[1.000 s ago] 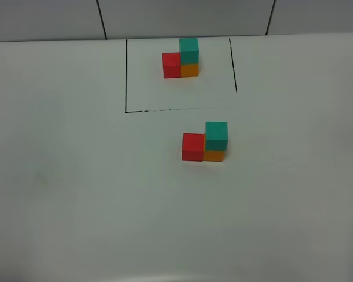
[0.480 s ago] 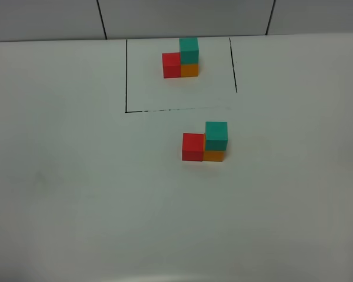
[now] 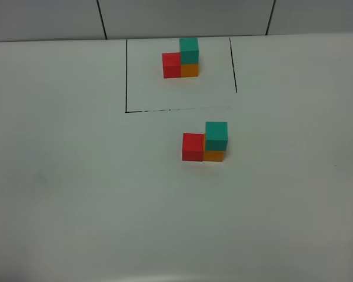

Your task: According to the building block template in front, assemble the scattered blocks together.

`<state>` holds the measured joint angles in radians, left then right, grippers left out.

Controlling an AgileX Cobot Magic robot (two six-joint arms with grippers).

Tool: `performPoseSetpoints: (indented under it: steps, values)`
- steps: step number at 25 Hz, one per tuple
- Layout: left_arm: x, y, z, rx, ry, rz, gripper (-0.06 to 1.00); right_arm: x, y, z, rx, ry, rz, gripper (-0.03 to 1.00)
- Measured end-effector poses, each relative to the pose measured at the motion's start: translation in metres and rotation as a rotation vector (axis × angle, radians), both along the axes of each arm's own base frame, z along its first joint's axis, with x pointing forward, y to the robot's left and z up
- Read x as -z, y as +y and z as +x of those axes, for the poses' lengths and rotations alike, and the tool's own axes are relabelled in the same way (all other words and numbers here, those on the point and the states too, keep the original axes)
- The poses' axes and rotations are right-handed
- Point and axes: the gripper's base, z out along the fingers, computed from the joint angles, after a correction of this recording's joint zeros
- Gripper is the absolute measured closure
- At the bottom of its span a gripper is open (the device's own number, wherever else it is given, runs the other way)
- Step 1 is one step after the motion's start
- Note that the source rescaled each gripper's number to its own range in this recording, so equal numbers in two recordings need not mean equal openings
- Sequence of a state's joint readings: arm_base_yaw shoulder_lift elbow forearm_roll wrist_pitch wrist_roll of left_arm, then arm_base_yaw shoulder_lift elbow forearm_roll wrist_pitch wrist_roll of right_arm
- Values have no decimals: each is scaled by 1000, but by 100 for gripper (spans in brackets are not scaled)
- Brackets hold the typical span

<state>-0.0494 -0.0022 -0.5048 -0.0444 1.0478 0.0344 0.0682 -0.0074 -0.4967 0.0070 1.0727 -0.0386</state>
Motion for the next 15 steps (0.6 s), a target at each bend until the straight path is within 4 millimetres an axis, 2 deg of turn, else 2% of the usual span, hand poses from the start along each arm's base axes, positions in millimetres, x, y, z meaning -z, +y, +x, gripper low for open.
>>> performPoseSetpoints:
  steps: [15]
  values:
    - [0,0,0,0,0,0,72,0,0,0,0,0,-1,24]
